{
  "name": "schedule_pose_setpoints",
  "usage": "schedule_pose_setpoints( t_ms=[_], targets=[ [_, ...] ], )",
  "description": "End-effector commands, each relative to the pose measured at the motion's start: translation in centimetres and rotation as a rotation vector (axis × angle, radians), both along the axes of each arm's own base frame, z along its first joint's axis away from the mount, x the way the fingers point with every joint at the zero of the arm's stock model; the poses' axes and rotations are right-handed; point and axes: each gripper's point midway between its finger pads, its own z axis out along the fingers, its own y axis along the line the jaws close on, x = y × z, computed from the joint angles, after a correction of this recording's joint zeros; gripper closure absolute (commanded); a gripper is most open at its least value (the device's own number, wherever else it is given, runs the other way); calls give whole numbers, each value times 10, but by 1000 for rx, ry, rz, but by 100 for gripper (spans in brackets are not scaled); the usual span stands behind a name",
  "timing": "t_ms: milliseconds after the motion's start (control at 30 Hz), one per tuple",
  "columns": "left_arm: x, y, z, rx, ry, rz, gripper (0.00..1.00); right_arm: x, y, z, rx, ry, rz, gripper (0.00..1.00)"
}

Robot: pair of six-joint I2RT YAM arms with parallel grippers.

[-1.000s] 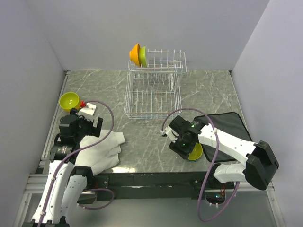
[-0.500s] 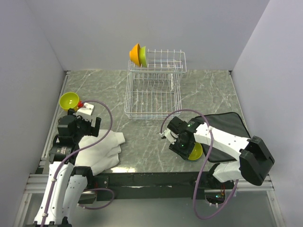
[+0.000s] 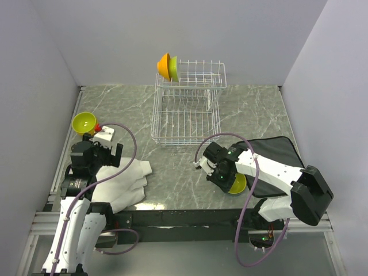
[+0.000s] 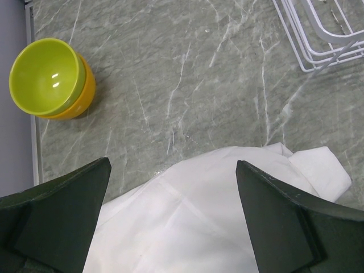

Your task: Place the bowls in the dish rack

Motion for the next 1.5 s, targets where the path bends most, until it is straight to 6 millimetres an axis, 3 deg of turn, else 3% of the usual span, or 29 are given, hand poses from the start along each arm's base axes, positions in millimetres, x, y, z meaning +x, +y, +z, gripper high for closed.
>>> schedule_pose_setpoints(
  t_ms=[0,33,67,367,800,900,933,1000,1033,1167,1200,1233,1267,1333,1367,1433,1467],
  targets=[
    [5,0,7,1,-36,-7,0,-1,0,4,11,-13,18,87],
    [5,0,8,1,-36,-7,1,-1,1,6,19,-20,18,98],
    [5,-1,7,1,-32,-10,1,1,2,10,28,-41,17,100],
    [8,-5,9,-8,-25,-31,0,22,12,45,89,-169,-33,100],
    [25,-38,45,-75,-46,-214,0,71,32,125,216,-371,-130,100],
    [23,-47,52,-80,-54,-276,1,86,47,156,321,-407,-139,100],
    [23,-49,53,-82,-54,-289,0,94,56,180,388,-444,-139,100],
    [19,-55,55,-86,-51,-331,1,107,72,208,491,-473,-123,100],
    [19,-57,54,-90,-42,-345,0,122,74,238,551,-540,-142,100],
    [16,-66,57,-115,-13,-390,1,167,93,303,760,-647,-146,100],
    [16,-66,55,-117,-2,-391,1,168,102,323,838,-648,-122,100],
    [18,-66,54,-112,7,-397,1,184,100,325,856,-647,-147,100],
    [19,-66,54,-109,9,-399,1,195,104,339,909,-674,-144,100],
    [22,-69,49,-104,35,-412,1,205,115,355,1039,-614,-145,100],
    [25,-70,52,-104,39,-419,1,223,111,374,1113,-671,-149,100],
    [29,-76,43,-102,80,-431,1,226,122,378,1271,-536,-163,100],
    [33,-78,46,-101,85,-431,1,242,118,406,1373,-635,-122,100]
  ],
)
